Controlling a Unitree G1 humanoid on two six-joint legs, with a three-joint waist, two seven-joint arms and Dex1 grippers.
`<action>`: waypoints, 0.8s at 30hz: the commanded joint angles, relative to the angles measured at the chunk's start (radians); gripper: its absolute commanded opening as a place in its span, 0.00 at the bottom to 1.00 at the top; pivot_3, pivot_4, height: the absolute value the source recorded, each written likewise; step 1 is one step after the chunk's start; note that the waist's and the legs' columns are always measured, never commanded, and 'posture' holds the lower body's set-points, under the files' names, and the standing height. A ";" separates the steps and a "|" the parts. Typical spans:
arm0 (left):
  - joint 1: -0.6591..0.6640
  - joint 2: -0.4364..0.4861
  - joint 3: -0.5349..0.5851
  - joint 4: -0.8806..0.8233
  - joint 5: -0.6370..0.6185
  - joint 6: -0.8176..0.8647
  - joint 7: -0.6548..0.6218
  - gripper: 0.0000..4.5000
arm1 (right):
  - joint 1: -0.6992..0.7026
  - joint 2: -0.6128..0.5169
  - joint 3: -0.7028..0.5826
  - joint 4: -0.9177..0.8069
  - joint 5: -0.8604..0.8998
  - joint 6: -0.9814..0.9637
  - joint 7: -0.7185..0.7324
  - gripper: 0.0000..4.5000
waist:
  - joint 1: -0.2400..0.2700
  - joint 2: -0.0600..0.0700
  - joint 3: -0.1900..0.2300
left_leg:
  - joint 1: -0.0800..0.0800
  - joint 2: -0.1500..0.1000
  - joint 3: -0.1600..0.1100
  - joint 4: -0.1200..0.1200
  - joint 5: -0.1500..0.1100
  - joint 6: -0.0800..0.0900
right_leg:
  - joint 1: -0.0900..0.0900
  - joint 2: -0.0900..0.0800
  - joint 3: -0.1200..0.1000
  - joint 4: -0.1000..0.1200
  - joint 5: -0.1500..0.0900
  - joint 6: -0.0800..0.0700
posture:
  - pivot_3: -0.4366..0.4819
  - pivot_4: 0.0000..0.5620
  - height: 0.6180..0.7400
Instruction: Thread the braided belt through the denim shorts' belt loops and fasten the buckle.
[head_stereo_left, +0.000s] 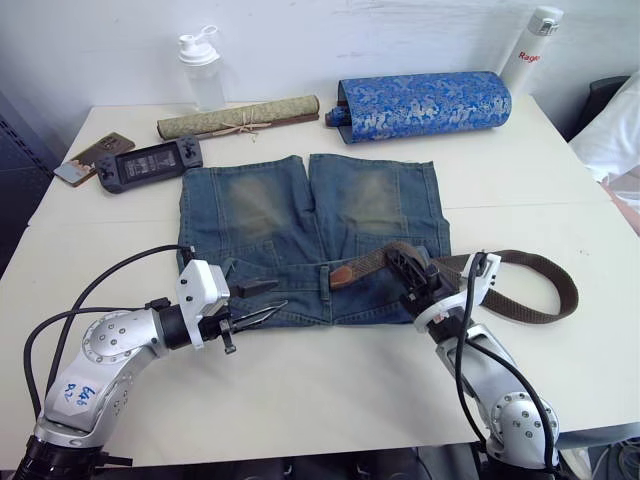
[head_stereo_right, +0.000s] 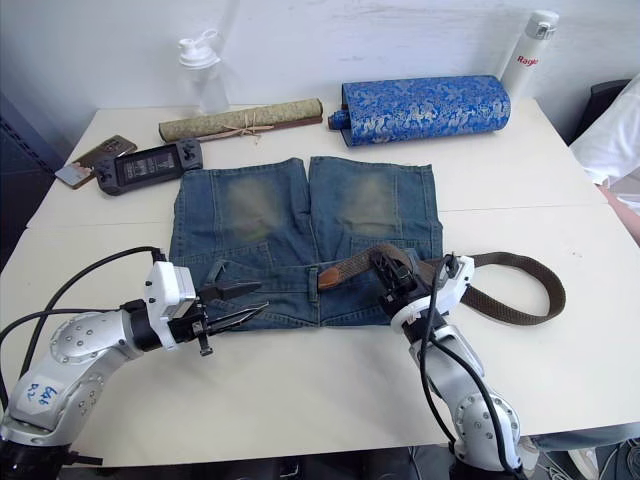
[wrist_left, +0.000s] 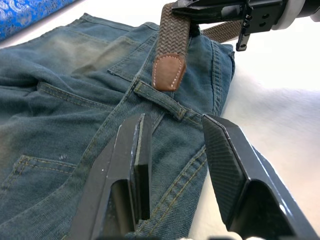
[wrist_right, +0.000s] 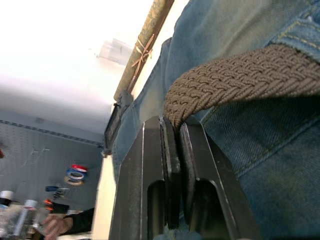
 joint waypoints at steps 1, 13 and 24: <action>-0.025 -0.009 0.027 -0.035 -0.003 0.001 0.008 0.41 | 0.006 -0.008 0.025 -0.022 -0.082 0.009 0.054 0.00 | 0.000 0.000 0.000 | 0.000 0.000 0.000 0.000 0.000 0.000 | 0.000 0.000 0.000 0.000 0.000 0.000 | 0.48 0.27 0.82; -0.039 -0.013 0.029 -0.025 0.012 0.008 0.005 0.41 | -0.026 0.043 0.099 0.049 -0.332 0.010 0.155 0.00 | -0.002 0.000 0.000 | 0.000 0.000 0.000 0.000 0.000 -0.001 | 0.000 0.000 0.000 0.000 0.000 0.000 | 0.48 0.27 0.82; -0.043 -0.015 0.022 -0.021 0.020 0.016 0.004 0.41 | -0.066 0.068 0.078 0.034 -0.461 -0.021 0.221 0.00 | -0.002 0.000 0.000 | 0.000 0.000 0.000 0.000 0.000 -0.001 | 0.000 0.001 0.000 0.000 0.000 0.000 | 0.48 0.27 0.82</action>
